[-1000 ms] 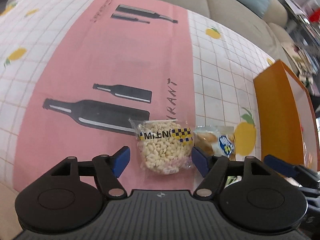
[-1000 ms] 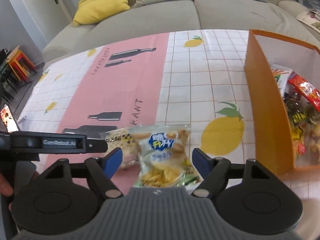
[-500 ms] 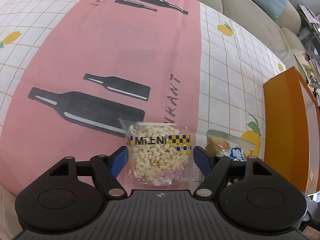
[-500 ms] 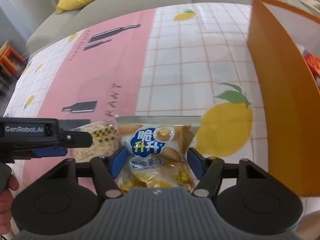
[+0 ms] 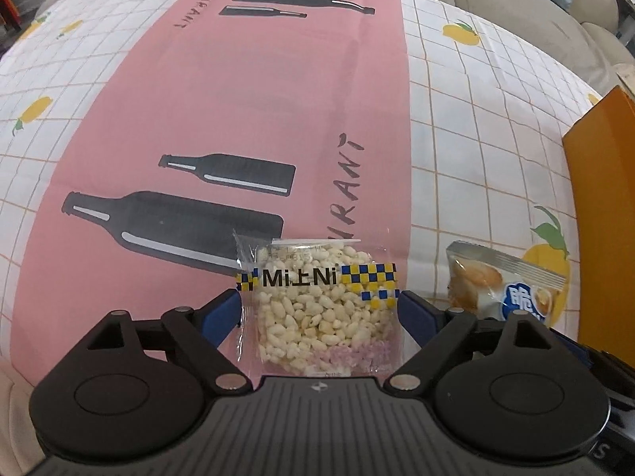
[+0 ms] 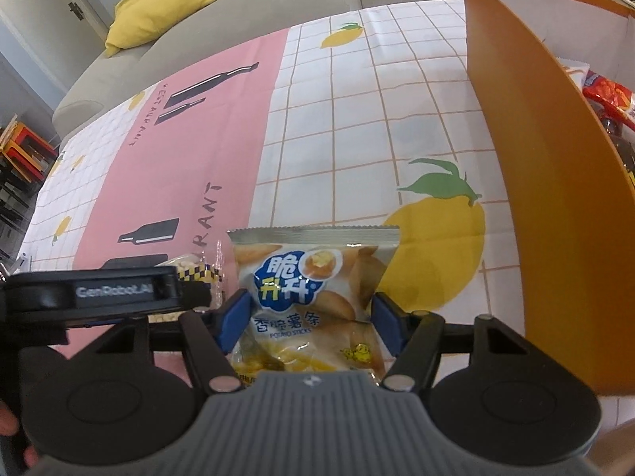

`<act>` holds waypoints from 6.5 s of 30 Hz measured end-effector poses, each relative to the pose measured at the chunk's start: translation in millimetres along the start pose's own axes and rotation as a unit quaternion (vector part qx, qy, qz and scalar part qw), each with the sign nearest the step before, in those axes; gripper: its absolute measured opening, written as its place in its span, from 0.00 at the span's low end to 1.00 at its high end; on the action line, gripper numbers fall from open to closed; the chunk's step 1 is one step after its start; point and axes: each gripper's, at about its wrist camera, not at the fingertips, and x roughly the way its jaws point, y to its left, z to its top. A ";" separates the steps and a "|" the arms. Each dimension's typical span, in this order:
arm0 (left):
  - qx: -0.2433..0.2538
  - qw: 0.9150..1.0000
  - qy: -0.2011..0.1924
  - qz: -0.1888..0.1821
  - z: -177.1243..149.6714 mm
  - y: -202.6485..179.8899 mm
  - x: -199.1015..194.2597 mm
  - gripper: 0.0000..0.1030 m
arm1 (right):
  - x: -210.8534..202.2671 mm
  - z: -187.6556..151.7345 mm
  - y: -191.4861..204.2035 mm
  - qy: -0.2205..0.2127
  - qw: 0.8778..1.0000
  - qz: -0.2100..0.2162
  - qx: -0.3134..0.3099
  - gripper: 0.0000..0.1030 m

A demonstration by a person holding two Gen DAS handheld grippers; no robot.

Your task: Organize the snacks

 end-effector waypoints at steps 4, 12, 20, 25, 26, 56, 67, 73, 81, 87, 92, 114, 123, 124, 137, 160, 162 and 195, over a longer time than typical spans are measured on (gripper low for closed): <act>0.002 1.000 -0.004 0.007 -2.2 -2.6 4.3 1.00 | 1.0 0.3 -4.1 0.001 1.000 0.007 0.007 0.63; 0.017 1.000 -0.007 0.005 -5.1 -4.3 10.7 1.00 | 2.7 -0.6 -4.5 0.004 1.000 0.008 0.003 0.65; 0.058 0.998 -0.006 -0.009 -8.5 2.2 3.8 0.92 | 3.6 -1.7 -4.4 0.003 1.000 0.005 0.018 0.61; 0.051 0.998 -0.007 -0.028 -12.1 13.1 -3.3 0.91 | -1.6 -3.4 -0.4 -0.006 1.000 -0.004 0.017 0.49; 0.052 0.998 -0.010 -0.031 -12.7 14.2 -5.9 0.91 | -2.6 -4.1 2.3 -0.010 1.000 -0.009 0.009 0.47; 0.160 0.967 -0.109 -0.168 6.2 -67.3 -153.7 0.91 | -188.7 25.2 -22.2 -0.149 0.988 -0.038 -0.017 0.35; 0.232 0.938 -0.099 -0.236 29.9 -161.1 -169.0 0.91 | -249.6 56.4 -91.6 -0.170 0.979 -0.107 -0.018 0.35; 0.275 0.921 -0.082 -0.264 48.7 -219.6 -156.7 0.91 | -251.4 74.2 -135.5 -0.158 0.976 -0.148 -0.024 0.35; 0.386 0.892 -0.045 -0.231 61.4 -289.6 -100.1 0.91 | -211.6 89.9 -198.1 -0.098 0.986 -0.137 -0.002 0.35; 0.506 0.846 -0.037 -0.166 58.3 -318.5 -56.5 0.91 | -169.9 95.1 -212.2 -0.058 0.992 -0.111 -0.007 0.35; 0.608 0.783 -0.005 -0.131 45.4 -327.6 -34.2 0.91 | -148.2 97.4 -214.7 -0.042 0.991 -0.123 -0.030 0.35; 0.755 0.655 0.020 -0.036 13.2 -351.5 13.2 0.96 | -128.9 107.8 -241.4 -0.050 0.993 -0.091 0.052 0.37; 0.744 0.663 0.009 -0.084 15.7 -339.2 -3.9 0.98 | -124.9 112.4 -241.5 -0.045 0.993 -0.089 0.057 0.39; 0.737 0.669 0.010 -0.095 18.1 -337.9 -7.1 0.98 | -124.2 112.8 -241.3 -0.044 0.993 -0.089 0.059 0.39; 0.644 0.748 -0.025 -0.158 43.5 -312.0 -45.4 1.00 | -110.7 133.6 -222.7 -0.045 0.994 -0.076 0.062 0.39; 0.402 0.880 -0.126 -0.221 39.9 -166.2 -92.8 1.00 | -85.6 112.0 -208.1 -0.034 0.989 -0.142 -0.007 0.18; 0.385 0.888 -0.126 -0.218 37.2 -158.1 -92.2 1.00 | -80.6 115.1 -210.2 -0.033 0.989 -0.145 0.002 0.19; 0.240 0.896 -0.337 -0.159 -33.8 -37.3 -244.9 1.00 | -268.0 11.2 -24.9 -0.283 0.954 -0.095 0.006 0.91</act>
